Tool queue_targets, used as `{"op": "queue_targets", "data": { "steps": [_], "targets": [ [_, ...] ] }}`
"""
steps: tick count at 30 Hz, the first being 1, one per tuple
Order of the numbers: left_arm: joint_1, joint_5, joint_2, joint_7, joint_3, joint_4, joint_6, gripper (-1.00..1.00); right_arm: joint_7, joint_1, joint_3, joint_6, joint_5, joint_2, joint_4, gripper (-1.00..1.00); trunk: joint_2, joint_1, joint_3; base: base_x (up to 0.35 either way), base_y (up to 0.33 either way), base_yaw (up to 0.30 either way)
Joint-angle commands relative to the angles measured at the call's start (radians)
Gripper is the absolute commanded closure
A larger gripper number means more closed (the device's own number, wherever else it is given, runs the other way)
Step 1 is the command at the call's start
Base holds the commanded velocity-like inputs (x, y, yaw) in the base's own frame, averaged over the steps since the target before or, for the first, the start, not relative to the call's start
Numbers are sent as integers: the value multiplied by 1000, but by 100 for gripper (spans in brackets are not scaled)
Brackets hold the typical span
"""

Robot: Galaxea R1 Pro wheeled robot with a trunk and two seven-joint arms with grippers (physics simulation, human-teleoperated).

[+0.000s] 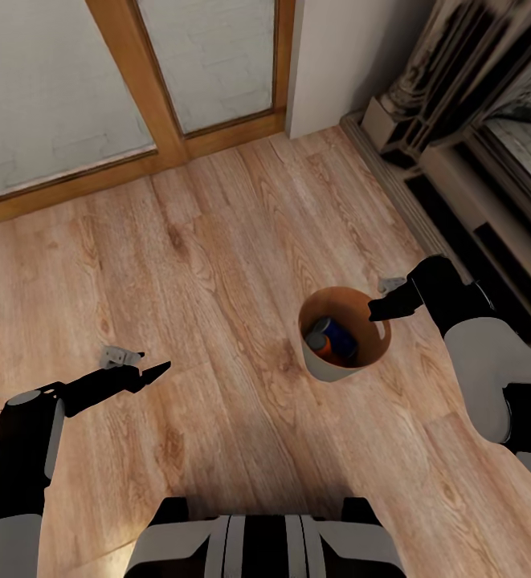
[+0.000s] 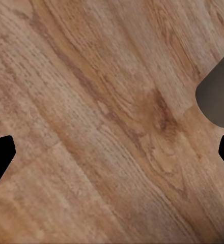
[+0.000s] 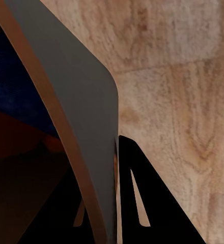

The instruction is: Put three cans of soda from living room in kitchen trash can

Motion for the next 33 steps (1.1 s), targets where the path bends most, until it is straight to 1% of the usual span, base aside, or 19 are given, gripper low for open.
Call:
{"op": "queue_targets", "data": {
  "steps": [1,10,16,26,33],
  "targets": [
    [0,0,0,0,0,0,0,-100,7,0,-2,11,-18,0,1,100,-7,4,-3,0,0,0],
    [0,-4,0,1,0,0,5,-100,6,0,-4,11,-18,-1,0,100,-70,38,-31,0,0,0],
    [0,0,0,1,0,1,6,-100,6,0,-4,11,-18,0,0,100,-70,38,-31,0,0,0],
    [0,-4,0,1,0,2,8,-100,6,0,-2,11,-18,1,0,100,-140,77,-63,0,0,0],
    [0,1,0,1,0,0,8,-100,6,0,-3,11,-18,0,0,100,-140,77,-63,0,0,0]
  ]
}}
